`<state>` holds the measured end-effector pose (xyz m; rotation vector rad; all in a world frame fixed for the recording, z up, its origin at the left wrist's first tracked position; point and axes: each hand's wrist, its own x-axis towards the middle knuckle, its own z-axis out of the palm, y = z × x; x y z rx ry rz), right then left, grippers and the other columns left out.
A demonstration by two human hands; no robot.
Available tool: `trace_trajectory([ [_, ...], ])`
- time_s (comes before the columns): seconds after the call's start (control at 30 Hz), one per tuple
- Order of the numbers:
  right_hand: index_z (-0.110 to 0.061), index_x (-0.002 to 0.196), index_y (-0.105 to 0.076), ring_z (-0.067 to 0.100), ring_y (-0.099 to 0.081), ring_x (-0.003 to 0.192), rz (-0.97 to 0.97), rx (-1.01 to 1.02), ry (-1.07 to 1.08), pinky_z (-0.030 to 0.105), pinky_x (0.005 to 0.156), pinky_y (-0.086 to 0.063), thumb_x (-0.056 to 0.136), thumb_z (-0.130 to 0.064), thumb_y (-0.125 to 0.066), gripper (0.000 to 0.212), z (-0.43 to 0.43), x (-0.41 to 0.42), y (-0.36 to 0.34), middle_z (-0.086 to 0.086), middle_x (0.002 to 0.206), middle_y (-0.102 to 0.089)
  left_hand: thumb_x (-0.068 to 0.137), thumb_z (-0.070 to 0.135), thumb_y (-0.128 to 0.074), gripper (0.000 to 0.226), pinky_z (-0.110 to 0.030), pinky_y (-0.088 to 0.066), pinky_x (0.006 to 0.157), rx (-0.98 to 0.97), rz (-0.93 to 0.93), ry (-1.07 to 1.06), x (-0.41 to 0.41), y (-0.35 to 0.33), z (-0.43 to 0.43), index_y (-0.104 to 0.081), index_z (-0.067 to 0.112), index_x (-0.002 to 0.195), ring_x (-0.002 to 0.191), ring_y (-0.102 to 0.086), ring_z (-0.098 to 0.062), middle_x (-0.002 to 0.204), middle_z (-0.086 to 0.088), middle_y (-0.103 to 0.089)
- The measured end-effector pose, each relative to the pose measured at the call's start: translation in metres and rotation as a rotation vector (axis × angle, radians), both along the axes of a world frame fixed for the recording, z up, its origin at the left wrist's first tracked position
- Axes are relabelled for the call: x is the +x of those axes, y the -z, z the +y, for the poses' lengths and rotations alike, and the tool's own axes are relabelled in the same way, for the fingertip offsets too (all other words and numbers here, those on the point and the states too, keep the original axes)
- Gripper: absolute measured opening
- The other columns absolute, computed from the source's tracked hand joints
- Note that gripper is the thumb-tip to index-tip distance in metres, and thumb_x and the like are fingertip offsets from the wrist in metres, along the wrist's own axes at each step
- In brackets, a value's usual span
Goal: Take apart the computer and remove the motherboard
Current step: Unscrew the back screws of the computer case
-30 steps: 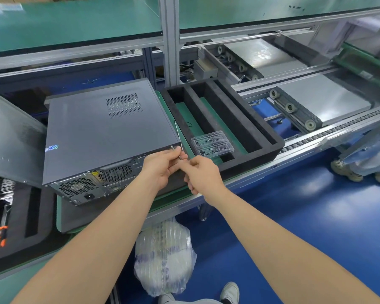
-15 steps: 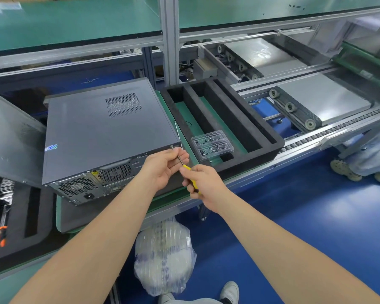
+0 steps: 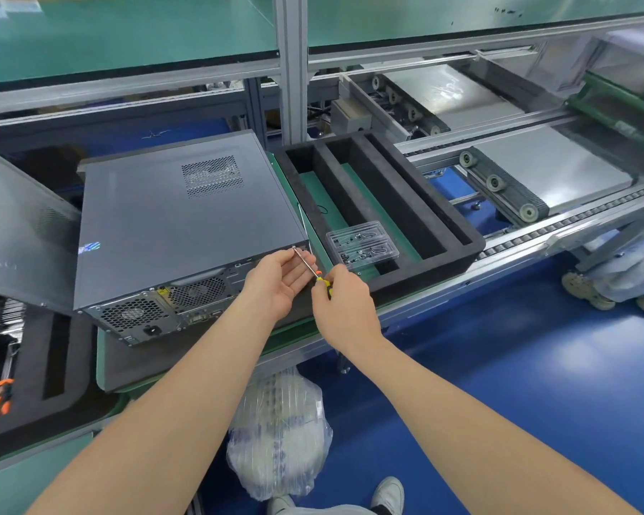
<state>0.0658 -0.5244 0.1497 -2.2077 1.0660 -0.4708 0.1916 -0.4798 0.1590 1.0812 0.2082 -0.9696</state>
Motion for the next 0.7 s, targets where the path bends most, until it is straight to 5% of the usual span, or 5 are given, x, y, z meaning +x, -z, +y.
trace_trajectory([
  [0.5,-0.021,0.097,-0.054,0.018,-0.062,0.083,0.006,0.056,-0.072,0.045,0.078,-0.059,0.096,-0.035,-0.066,0.018,0.0045,-0.0027,-0.0030,-0.001,0.093,-0.061,0.102,0.015,-0.060,0.018,-0.032,-0.063,0.070,-0.011,0.035,0.021,-0.0010,0.0017,0.0000,-0.068,0.001,0.110,0.073,-0.077,-0.020,0.088,-0.011,-0.078],
  [0.7,-0.021,0.098,-0.060,0.011,-0.062,0.078,-0.070,0.095,-0.049,0.030,0.070,-0.055,0.095,-0.036,-0.069,0.018,0.0024,-0.0044,-0.0032,-0.004,0.089,-0.064,0.104,0.013,-0.057,0.019,-0.032,-0.064,0.074,-0.014,0.000,0.048,0.0001,0.0007,0.0006,-0.068,0.000,0.112,0.079,-0.078,-0.020,0.090,-0.012,-0.079],
])
